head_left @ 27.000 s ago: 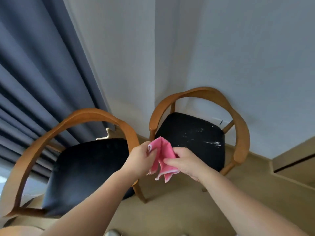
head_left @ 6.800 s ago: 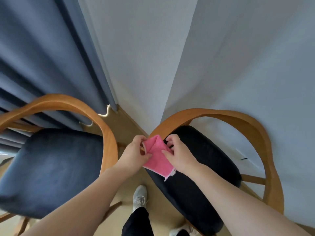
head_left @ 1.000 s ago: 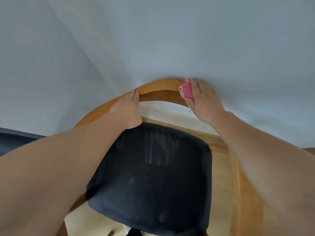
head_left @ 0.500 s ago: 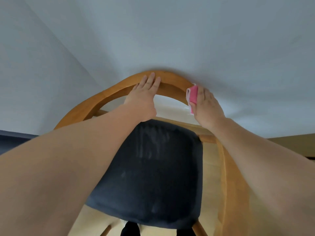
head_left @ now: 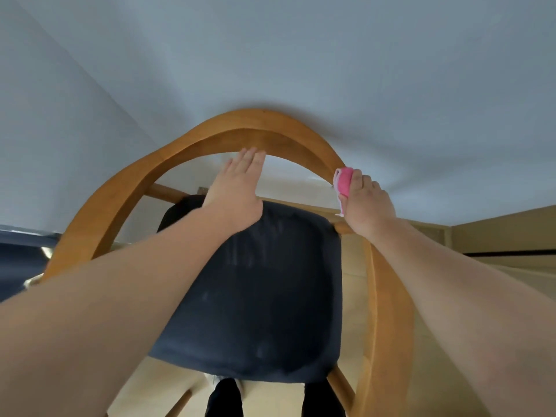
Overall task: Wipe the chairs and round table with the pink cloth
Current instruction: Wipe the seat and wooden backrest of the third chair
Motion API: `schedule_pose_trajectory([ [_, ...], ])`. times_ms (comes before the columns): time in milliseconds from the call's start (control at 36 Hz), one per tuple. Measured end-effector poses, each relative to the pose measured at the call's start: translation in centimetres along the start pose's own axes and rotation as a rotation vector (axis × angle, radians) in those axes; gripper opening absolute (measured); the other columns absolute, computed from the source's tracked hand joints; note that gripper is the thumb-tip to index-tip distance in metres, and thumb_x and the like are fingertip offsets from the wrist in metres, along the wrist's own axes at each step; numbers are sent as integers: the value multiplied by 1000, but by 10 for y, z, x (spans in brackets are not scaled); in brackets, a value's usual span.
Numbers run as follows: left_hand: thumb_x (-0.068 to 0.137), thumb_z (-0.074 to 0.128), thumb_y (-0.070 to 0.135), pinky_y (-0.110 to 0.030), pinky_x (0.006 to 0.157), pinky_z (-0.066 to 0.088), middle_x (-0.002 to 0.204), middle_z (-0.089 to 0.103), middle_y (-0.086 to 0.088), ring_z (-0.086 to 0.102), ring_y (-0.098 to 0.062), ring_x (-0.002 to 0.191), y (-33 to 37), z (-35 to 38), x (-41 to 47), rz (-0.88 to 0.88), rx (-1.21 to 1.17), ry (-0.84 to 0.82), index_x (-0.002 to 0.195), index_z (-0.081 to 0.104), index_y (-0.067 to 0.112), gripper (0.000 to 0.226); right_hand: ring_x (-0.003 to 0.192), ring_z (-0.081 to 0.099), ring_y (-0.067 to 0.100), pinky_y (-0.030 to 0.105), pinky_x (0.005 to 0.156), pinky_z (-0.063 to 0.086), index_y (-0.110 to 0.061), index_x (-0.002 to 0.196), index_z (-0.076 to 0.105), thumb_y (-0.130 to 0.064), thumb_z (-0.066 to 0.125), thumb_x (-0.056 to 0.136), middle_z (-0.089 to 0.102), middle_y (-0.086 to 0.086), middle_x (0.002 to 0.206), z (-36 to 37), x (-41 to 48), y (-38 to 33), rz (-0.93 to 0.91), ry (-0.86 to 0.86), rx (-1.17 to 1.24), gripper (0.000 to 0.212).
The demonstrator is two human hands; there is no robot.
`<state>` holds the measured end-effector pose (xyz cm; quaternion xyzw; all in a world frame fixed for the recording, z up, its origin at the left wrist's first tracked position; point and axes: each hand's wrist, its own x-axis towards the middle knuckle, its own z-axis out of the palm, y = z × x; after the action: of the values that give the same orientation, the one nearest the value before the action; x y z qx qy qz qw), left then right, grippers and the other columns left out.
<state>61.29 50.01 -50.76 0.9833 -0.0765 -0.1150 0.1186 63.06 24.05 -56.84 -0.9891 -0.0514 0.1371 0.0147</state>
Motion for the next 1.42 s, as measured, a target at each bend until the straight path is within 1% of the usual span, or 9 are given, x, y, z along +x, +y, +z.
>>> schedule_pose_trajectory([
  [56, 88, 47, 11, -31, 114, 1, 158, 5, -2, 2, -18, 144, 4, 5, -19, 3, -65, -33, 150, 8, 20, 74, 104, 54, 28, 38, 84, 48, -6, 143, 21, -37, 42, 100, 50, 14, 124, 1, -7, 2, 22, -6, -7, 57],
  [167, 88, 49, 12, -34, 113, 22, 153, 26, 2, 23, -18, 140, 6, 8, -59, -78, -237, -25, 148, 21, 22, 66, 104, 53, 29, 39, 83, 49, -8, 146, 17, -36, 44, 99, 48, 15, 126, 3, -25, 5, 74, -26, -6, 61],
  [250, 89, 50, 13, -34, 113, 26, 151, 30, 5, 26, -16, 139, 5, 8, -88, -114, -289, -35, 147, 24, 24, 65, 107, 53, 31, 40, 84, 49, -8, 148, 12, -37, 44, 99, 45, 17, 130, 2, -43, 8, 111, -27, -27, 65],
  [361, 90, 52, 15, -29, 109, 25, 150, 31, 7, 28, -13, 138, 3, 3, -121, -128, -307, -22, 146, 26, 26, 63, 113, 50, 35, 43, 90, 48, -7, 150, 6, -39, 45, 98, 40, 19, 135, 2, -69, 9, 169, -57, -40, 73],
  [472, 91, 52, 15, -21, 104, 21, 150, 31, 9, 27, -11, 137, -1, -1, -147, -86, -312, -28, 146, 27, 26, 62, 117, 49, 36, 43, 95, 46, -8, 150, 2, -47, 48, 96, 37, 21, 137, 5, -93, 9, 244, -82, -38, 81],
  [750, 91, 53, 16, -20, 104, 20, 149, 33, 9, 29, -10, 137, -11, 1, -187, 32, -300, -67, 145, 27, 28, 62, 131, 38, 42, 48, 106, 37, -5, 150, -6, -52, 32, 98, 23, 28, 149, 27, -150, 4, 455, -101, -60, 80],
  [917, 91, 51, 16, -19, 104, 18, 149, 33, 9, 28, -9, 137, -10, 3, -209, 62, -288, -100, 145, 27, 27, 60, 135, 31, 46, 53, 113, 27, -7, 151, -11, -52, 32, 98, 16, 31, 151, 38, -183, 2, 478, -133, -95, 81],
  [1222, 90, 49, 12, -17, 105, 19, 149, 33, 9, 28, -8, 136, 17, 7, -264, -21, -280, -95, 145, 29, 24, 60, 124, 45, 41, 49, 104, 40, -9, 150, -6, -57, 37, 95, 31, 29, 144, 47, -214, 1, 506, -118, -29, 84],
  [1417, 90, 48, 10, -14, 104, 17, 150, 32, 8, 26, -8, 137, 38, 9, -306, -120, -284, -68, 146, 28, 21, 61, 127, 43, 41, 47, 102, 41, -6, 151, -3, -57, 37, 96, 29, 27, 148, 50, -246, -7, 503, -125, -18, 86],
])
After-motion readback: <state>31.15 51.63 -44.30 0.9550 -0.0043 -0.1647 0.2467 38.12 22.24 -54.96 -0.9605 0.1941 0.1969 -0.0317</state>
